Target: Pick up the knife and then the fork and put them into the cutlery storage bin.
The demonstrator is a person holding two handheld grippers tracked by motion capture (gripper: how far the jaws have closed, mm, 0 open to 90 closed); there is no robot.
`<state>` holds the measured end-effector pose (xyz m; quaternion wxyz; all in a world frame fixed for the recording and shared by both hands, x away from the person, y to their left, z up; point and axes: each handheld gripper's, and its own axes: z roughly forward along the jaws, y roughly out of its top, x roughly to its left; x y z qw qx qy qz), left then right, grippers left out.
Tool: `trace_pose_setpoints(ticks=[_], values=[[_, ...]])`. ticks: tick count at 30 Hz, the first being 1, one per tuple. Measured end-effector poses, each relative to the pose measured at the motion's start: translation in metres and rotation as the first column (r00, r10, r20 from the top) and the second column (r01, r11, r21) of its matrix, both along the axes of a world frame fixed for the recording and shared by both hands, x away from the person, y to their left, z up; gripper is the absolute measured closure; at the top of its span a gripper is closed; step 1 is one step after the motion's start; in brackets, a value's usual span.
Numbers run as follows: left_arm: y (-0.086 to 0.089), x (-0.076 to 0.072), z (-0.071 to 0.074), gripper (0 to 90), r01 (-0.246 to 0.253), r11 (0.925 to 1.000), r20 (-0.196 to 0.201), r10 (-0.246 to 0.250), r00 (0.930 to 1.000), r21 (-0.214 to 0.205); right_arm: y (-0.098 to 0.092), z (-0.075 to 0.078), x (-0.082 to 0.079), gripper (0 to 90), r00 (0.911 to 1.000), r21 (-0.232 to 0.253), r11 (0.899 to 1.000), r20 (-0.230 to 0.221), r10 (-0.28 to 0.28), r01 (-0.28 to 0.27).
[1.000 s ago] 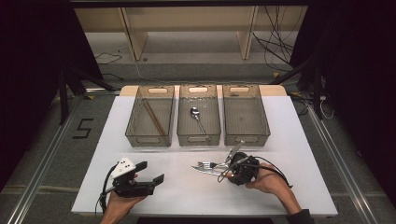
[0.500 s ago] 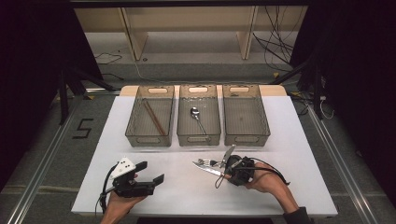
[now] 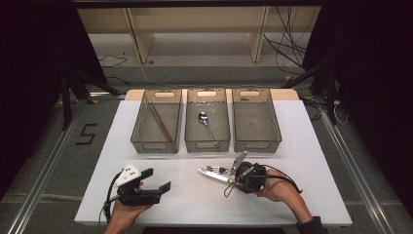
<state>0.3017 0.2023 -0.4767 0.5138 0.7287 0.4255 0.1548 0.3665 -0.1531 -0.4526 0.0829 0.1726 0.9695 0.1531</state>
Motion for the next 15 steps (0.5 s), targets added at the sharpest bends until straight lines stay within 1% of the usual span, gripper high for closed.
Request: trace_pose_setpoints(ticks=[2,3,5,6,8,9,11,12,14,15], values=[[0.0,0.0,0.0,11.8,0.0,1.0,0.0,0.0,1.0,0.0,-0.002,0.003,0.001,76.8,1.0,0.025,1.0,0.001,-0.008,0.008],[0.0,0.0,0.0,11.8,0.001,1.0,0.0,-0.001,1.0,0.004,-0.004,0.006,0.001,76.8,0.9998,0.047,0.999,0.006,-0.018,0.017],[0.0,0.0,0.0,11.8,0.001,1.0,0.001,-0.001,1.0,0.003,-0.007,0.01,0.002,76.8,0.9993,0.085,0.996,0.001,-0.038,0.038],[0.0,0.0,0.0,11.9,0.0,1.0,0.002,0.0,1.0,0.001,-0.008,0.013,0.003,76.7,0.9987,0.107,0.993,0.007,-0.05,0.048],[0.001,0.0,0.0,11.8,0.0,1.0,0.005,0.0,1.0,0.004,-0.011,0.016,0.004,76.7,0.998,0.143,0.988,0.002,-0.063,0.062],[0.001,0.0,-0.001,11.8,-0.001,1.0,0.004,0.001,1.0,0.002,-0.013,0.019,0.005,76.7,0.9973,0.167,0.983,0.005,-0.073,0.072],[0.001,0.0,-0.001,11.9,-0.003,1.0,0.006,0.003,1.0,0.001,-0.015,0.023,0.006,76.7,0.9963,0.195,0.977,0.008,-0.086,0.083],[0.001,0.0,0.0,11.9,-0.002,1.0,0.006,0.002,1.0,0.001,-0.017,0.026,0.007,76.8,0.9951,0.216,0.972,0.008,-0.098,0.094],[0.001,0.0,0.0,11.9,-0.003,1.0,0.009,0.003,1.0,0.002,-0.02,0.03,0.009,76.7,0.9923,0.24,0.964,0.011,-0.124,0.117],[0.001,0.0,0.0,11.8,-0.004,1.0,0.01,0.004,0.9999,0.002,-0.022,0.033,0.011,76.7,0.9901,0.256,0.958,0.015,-0.14,0.132]])
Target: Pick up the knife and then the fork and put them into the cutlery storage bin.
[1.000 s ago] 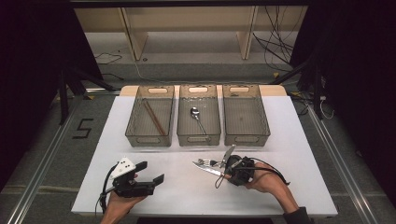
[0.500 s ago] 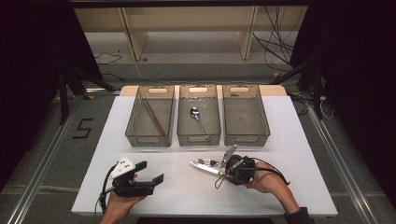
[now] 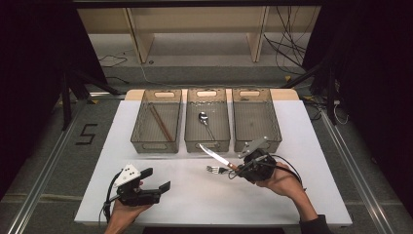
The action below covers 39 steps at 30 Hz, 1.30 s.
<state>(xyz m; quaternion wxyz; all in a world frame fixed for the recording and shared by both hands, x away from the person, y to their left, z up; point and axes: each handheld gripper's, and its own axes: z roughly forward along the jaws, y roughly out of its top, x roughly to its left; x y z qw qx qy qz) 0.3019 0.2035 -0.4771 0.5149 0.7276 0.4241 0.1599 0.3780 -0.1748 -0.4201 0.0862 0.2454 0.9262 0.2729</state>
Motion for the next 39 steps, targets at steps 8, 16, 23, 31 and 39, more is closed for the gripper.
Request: trace_pose_setpoints(ticks=[8,16,23,31,39], values=[[0.001,0.0,0.0,11.8,-0.002,1.0,0.0,0.002,1.0,0.0,-0.009,0.016,0.021,76.7,0.9948,0.077,0.992,0.013,-0.101,0.1],[0.001,0.0,0.0,11.8,-0.002,1.0,0.003,0.002,1.0,0.0,-0.015,0.027,0.045,76.8,0.9827,0.124,0.976,0.027,-0.183,0.179],[0.001,0.0,0.0,11.8,-0.006,1.0,0.004,0.006,1.0,-0.006,-0.02,0.033,0.065,76.7,0.9608,0.153,0.951,0.035,-0.275,0.267],[0.001,0.0,0.0,11.8,-0.007,0.9999,0.007,0.007,0.9999,-0.009,-0.021,0.04,0.084,76.7,0.9369,0.168,0.926,0.037,-0.348,0.337],[0.001,-0.001,0.001,11.8,-0.006,0.9999,0.009,0.006,0.9999,-0.009,-0.023,0.041,0.1,76.7,0.915,0.169,0.904,0.031,-0.402,0.392]])
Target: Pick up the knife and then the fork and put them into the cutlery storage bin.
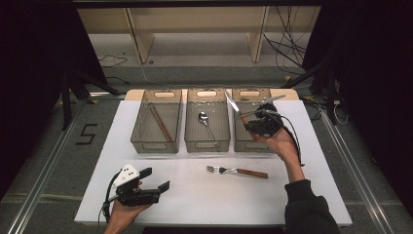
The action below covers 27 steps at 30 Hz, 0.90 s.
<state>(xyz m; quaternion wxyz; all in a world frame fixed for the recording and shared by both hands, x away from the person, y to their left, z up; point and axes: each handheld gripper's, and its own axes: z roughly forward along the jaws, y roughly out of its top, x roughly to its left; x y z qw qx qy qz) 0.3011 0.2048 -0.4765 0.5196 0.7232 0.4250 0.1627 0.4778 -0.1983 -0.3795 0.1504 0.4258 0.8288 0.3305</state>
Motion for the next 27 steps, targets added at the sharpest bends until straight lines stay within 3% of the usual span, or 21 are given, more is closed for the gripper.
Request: trace_pose_setpoints(ticks=[22,27], values=[[0.0,0.0,0.0,11.8,0.002,1.0,-0.001,-0.002,1.0,-0.003,-0.009,-0.011,0.025,76.6,0.9898,-0.013,0.991,-0.053,-0.132,0.132],[0.0,0.0,0.0,11.8,0.002,1.0,-0.001,-0.002,1.0,-0.003,-0.01,-0.015,0.03,76.6,0.9867,-0.036,0.988,-0.058,-0.152,0.15]])
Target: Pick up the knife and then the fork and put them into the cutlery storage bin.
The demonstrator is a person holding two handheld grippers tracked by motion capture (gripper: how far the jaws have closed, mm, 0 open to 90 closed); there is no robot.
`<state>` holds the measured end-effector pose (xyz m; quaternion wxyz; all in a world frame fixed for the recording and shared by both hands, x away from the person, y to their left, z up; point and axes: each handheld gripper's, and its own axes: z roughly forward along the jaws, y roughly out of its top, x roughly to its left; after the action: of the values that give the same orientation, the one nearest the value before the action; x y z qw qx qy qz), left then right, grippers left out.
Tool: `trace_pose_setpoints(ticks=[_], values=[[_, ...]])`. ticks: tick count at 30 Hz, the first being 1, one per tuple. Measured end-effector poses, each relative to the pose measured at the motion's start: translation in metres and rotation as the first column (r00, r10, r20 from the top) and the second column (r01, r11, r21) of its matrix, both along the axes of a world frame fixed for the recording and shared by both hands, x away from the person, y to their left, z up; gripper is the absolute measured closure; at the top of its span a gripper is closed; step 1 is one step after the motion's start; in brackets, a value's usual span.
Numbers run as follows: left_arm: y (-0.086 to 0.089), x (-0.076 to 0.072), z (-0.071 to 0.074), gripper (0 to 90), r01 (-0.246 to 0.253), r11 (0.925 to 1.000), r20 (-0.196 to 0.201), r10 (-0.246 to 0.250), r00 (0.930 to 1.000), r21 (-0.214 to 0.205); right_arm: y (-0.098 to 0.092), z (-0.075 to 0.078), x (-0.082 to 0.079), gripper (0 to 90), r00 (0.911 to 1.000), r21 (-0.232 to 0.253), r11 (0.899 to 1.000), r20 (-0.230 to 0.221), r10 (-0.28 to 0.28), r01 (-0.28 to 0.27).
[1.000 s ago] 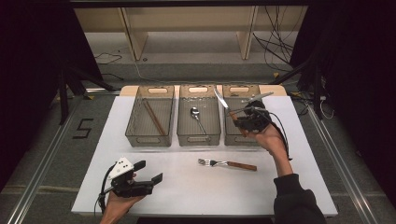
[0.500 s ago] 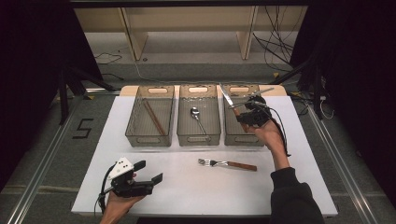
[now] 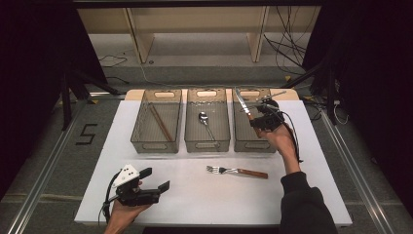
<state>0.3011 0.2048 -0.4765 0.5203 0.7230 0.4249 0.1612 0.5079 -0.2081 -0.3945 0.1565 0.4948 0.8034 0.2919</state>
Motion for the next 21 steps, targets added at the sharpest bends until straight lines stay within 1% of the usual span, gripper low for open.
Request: trace_pose_setpoints(ticks=[9,12,13,14,15,17,19,21], values=[[0.0002,0.0,0.0001,11.8,0.0,1.0,0.001,0.0,1.0,-0.001,-0.001,-0.0067,0.0065,76.5,0.9995,-0.003,1.0,-0.024,-0.022,0.022],[0.0001,-0.0002,0.0002,11.8,0.0,1.0,0.001,0.0,1.0,0.0,0.0002,-0.009,0.008,75.8,0.9991,-0.003,1.0,-0.039,-0.016,0.016],[0.0002,-0.0002,0.0003,11.8,0.0,1.0,0.001,0.0,1.0,-0.001,0.0006,-0.0097,0.0084,74.8,0.9989,0.001,1.0,-0.045,-0.014,0.014],[0.0003,-0.0001,0.0002,11.8,0.0,1.0,0.001,0.0,1.0,-0.001,0.0009,-0.01,0.0086,68.7,0.9986,0.009,1.0,-0.052,-0.011,0.012],[0.0005,0.0,0.0002,11.8,0.0,1.0,0.002,0.0,1.0,0.0,0.0008,-0.0101,0.0088,63.4,0.9982,0.029,1.0,-0.06,-0.004,0.005],[0.0004,-0.0001,0.0002,11.8,-0.001,1.0,0.001,0.001,1.0,-0.001,0.0009,-0.0095,0.0081,61.2,0.9974,0.057,0.998,-0.069,0.021,-0.018],[0.0004,-0.0002,0.0003,11.8,-0.001,1.0,0.002,0.001,1.0,-0.001,0.0021,-0.0075,0.0057,60.1,0.9975,0.062,0.997,-0.057,0.041,-0.038],[0.0002,-0.0001,0.0003,11.8,-0.001,1.0,0.001,0.001,1.0,0.0,0.0034,-0.0055,0.0033,58.0,0.9971,0.069,0.996,-0.053,0.055,-0.051]])
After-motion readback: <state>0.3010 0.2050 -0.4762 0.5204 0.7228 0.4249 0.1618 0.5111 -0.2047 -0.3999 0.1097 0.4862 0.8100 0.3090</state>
